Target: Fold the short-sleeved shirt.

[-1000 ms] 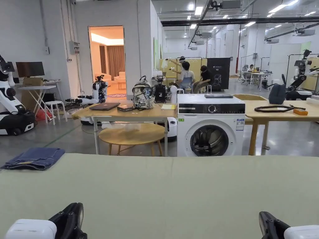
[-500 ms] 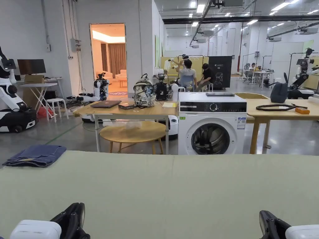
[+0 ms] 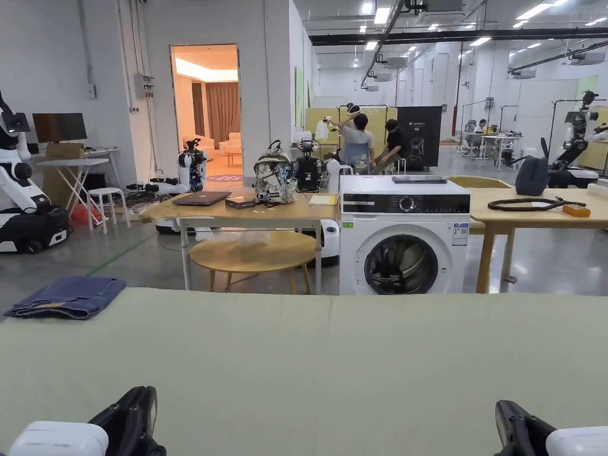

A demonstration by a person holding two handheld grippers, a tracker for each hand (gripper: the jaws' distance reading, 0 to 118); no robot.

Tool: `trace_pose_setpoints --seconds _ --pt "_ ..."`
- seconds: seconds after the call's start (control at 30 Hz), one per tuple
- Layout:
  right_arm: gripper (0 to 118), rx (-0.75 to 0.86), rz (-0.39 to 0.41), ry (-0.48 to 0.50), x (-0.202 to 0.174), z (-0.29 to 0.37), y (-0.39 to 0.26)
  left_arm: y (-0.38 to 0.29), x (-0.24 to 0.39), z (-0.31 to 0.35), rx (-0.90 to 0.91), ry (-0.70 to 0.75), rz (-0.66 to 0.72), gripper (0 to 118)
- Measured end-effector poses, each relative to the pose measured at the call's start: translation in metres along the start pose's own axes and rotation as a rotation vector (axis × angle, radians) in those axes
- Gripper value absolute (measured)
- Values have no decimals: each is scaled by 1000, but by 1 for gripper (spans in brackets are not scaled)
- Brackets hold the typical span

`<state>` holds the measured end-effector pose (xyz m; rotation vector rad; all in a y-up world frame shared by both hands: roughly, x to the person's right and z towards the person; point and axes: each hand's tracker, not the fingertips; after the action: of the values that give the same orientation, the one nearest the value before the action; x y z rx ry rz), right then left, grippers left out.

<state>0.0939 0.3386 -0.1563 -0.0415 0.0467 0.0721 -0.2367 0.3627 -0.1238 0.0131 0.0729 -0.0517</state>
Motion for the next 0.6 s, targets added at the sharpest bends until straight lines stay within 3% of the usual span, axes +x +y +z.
trace_pose_setpoints --seconds 0.43,0.6 --pt "0 -9 -12 29 -12 -6 -1 -1 -8 2 -12 28 -9 0" --pt "0 -19 -17 126 -47 -16 -5 -1 -30 18 -20 102 -38 0"
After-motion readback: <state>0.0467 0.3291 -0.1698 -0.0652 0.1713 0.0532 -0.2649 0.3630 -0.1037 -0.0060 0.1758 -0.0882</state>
